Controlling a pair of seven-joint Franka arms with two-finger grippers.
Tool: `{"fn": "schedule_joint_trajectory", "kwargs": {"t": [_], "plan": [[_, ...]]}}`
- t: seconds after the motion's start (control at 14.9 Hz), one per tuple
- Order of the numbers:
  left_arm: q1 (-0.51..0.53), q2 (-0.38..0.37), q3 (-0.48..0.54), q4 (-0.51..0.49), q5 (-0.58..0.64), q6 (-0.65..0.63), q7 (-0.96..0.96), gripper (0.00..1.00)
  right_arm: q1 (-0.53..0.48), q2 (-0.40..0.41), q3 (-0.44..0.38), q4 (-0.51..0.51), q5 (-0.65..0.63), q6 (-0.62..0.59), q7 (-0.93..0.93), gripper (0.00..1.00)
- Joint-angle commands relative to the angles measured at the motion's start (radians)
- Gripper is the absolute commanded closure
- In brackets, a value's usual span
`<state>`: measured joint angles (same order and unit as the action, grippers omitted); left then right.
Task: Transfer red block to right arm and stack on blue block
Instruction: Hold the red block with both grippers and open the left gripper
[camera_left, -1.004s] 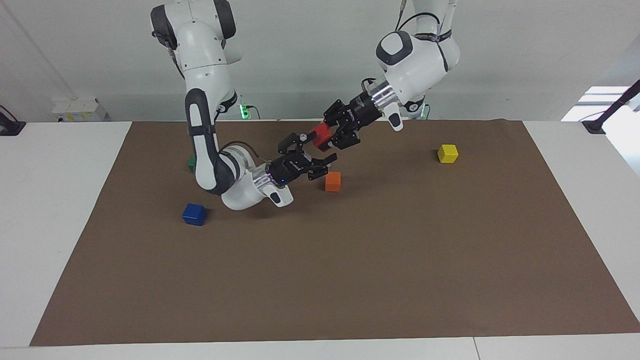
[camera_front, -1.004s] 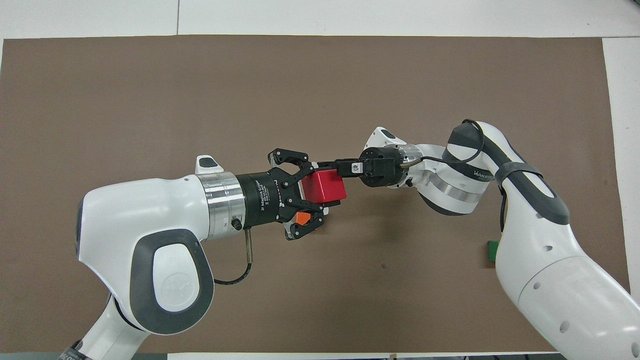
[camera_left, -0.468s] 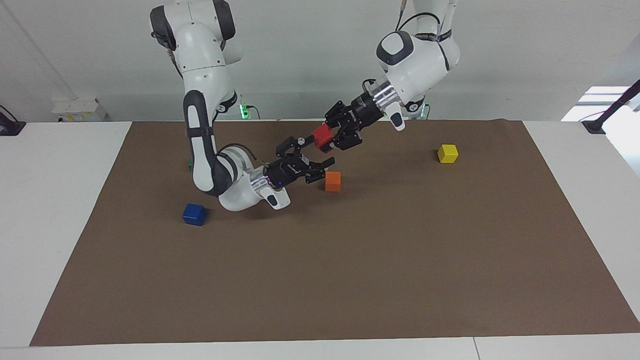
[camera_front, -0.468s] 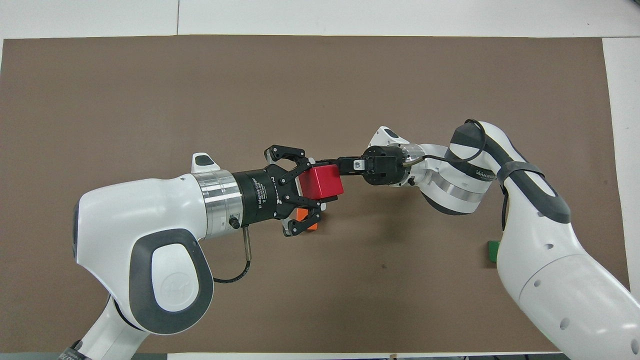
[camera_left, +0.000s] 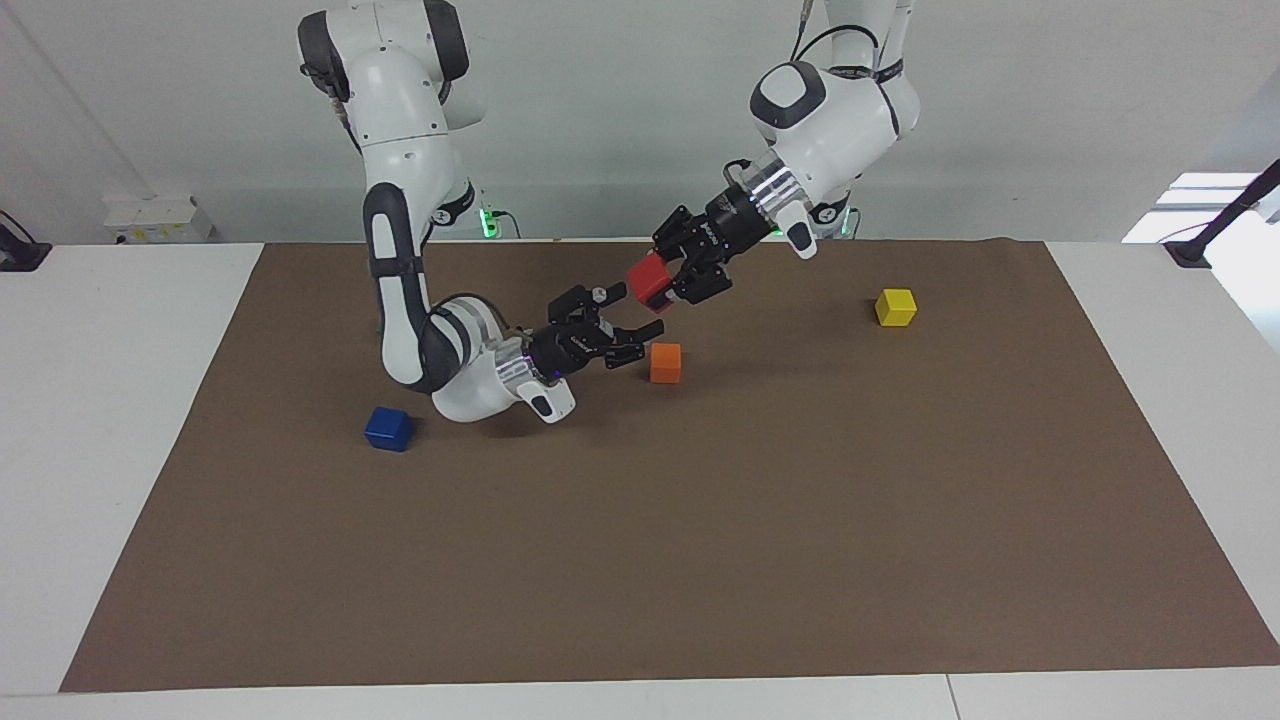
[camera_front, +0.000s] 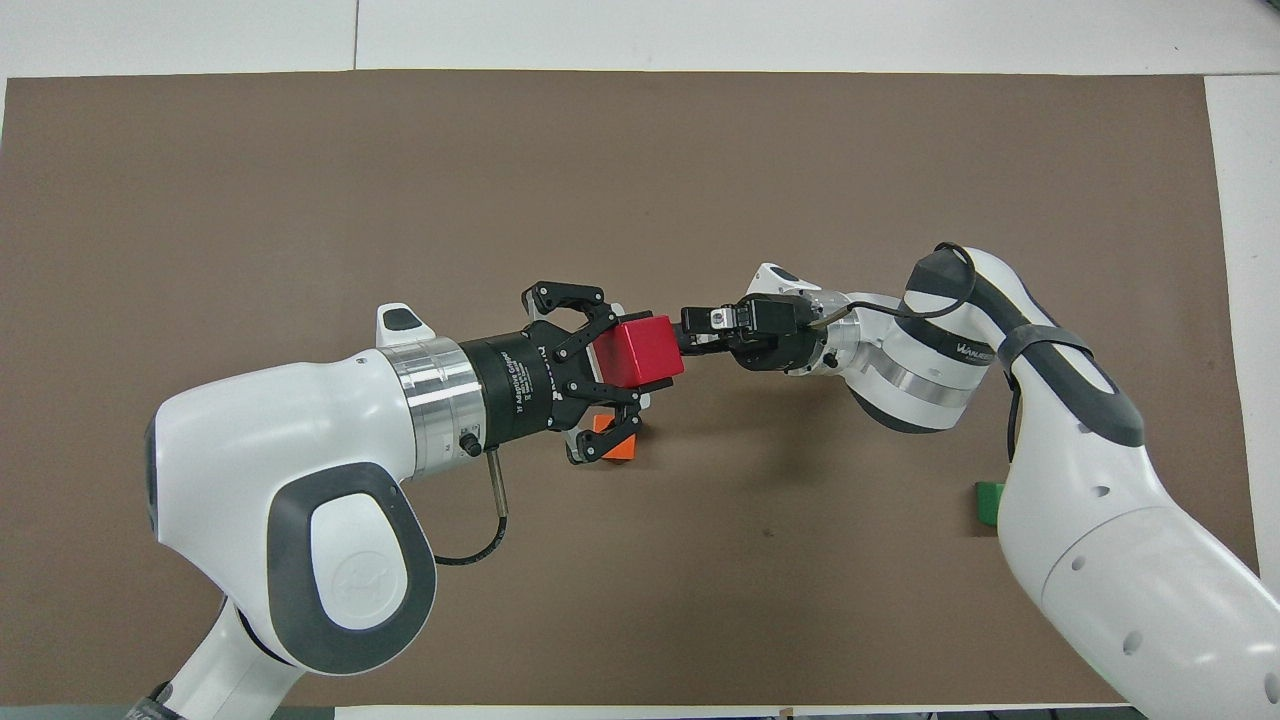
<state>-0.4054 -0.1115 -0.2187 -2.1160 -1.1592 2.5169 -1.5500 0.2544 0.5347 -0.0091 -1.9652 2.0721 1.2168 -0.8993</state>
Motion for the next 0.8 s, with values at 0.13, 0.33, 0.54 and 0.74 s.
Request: {"fn": "schedule_joint_trajectory", "kwargs": {"t": [0.13,0.33,0.54,0.74], "plan": [[-0.064,0.019,0.010,-0.018,-0.013,0.092,0.011,1.00,-0.003,-0.021,0.006,-0.017,-0.023,0.030,0.023,0.00],[-0.064,0.024,0.010,-0.019,-0.013,0.092,0.004,1.00,-0.001,-0.021,0.006,-0.017,-0.023,0.038,0.023,0.00],[-0.062,0.024,0.010,-0.016,-0.014,0.092,0.001,1.00,-0.001,-0.030,0.006,-0.017,-0.023,0.055,0.030,0.05],[-0.055,0.026,0.012,-0.015,-0.014,0.095,-0.038,1.00,-0.001,-0.038,0.006,-0.015,-0.023,0.070,0.046,0.27]]}}
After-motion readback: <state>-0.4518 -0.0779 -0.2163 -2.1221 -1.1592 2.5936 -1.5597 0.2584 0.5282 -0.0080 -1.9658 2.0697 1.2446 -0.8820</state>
